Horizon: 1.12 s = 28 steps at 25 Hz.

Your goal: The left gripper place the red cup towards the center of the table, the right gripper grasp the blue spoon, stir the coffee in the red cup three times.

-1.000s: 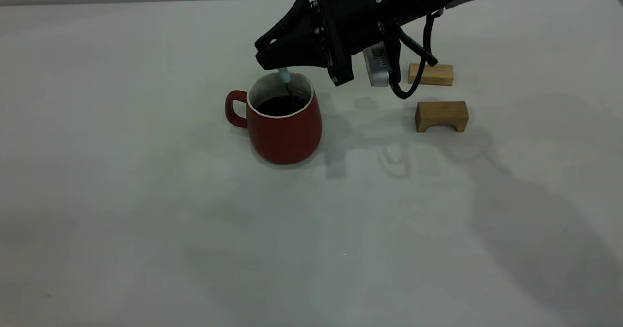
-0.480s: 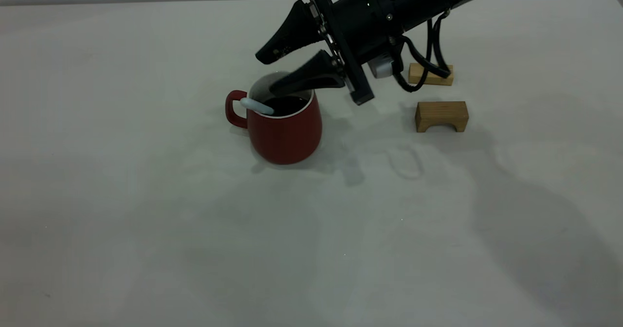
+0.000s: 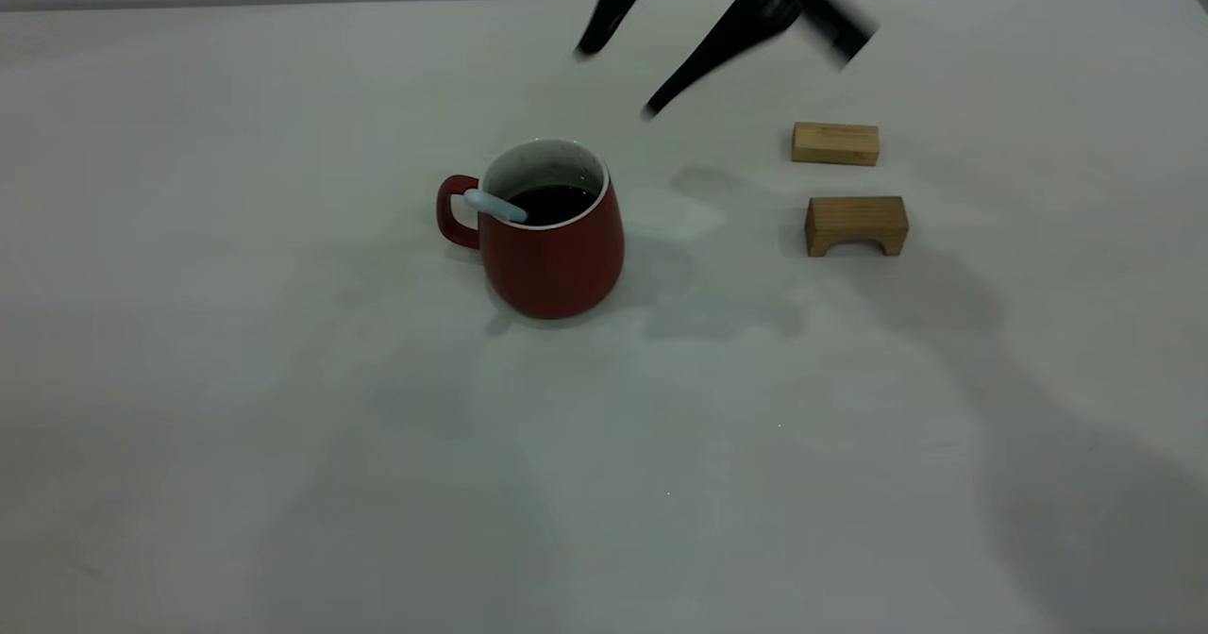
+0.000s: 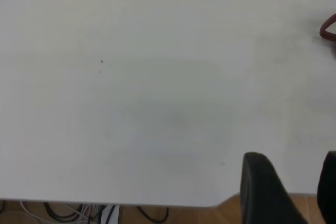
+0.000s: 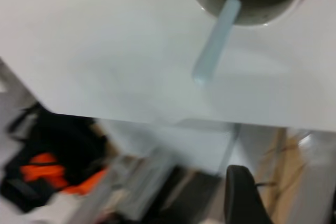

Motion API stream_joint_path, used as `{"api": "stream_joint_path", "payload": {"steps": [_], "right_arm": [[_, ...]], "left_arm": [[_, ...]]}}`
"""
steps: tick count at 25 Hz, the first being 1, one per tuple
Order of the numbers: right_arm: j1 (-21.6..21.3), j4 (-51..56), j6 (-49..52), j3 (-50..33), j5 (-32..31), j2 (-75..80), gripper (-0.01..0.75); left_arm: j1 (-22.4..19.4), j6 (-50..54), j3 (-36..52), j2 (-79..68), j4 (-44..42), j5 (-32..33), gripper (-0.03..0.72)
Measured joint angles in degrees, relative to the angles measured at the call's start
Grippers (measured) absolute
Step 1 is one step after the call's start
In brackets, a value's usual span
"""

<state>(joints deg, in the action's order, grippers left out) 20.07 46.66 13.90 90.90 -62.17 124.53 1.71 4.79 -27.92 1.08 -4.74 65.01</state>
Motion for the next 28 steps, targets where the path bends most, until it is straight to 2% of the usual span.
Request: {"api": "stream_joint_path", "payload": {"steps": [5, 10, 15, 18, 28], "right_arm": [[0.00, -13.42, -9.98, 0.00, -6.18, -12.04, 0.441], [0.00, -23.08, -16.69, 0.00, -7.46, -20.93, 0.421], [0.00, -32.01, -17.67, -1.27, -7.71, -29.60, 0.395], [0.00, -35.04, -17.67, -6.07, -7.77, -36.64, 0.378], [0.00, -38.05, -19.76, -33.59, -8.71, -71.02, 0.309]], "left_arm": [[0.00, 0.00, 0.00, 0.00, 0.00, 0.00, 0.334], [0.00, 0.00, 0.00, 0.00, 0.00, 0.00, 0.334], [0.00, 0.00, 0.00, 0.00, 0.00, 0.00, 0.334], [0.00, 0.00, 0.00, 0.00, 0.00, 0.00, 0.334], [0.00, 0.00, 0.00, 0.00, 0.00, 0.00, 0.334]]}}
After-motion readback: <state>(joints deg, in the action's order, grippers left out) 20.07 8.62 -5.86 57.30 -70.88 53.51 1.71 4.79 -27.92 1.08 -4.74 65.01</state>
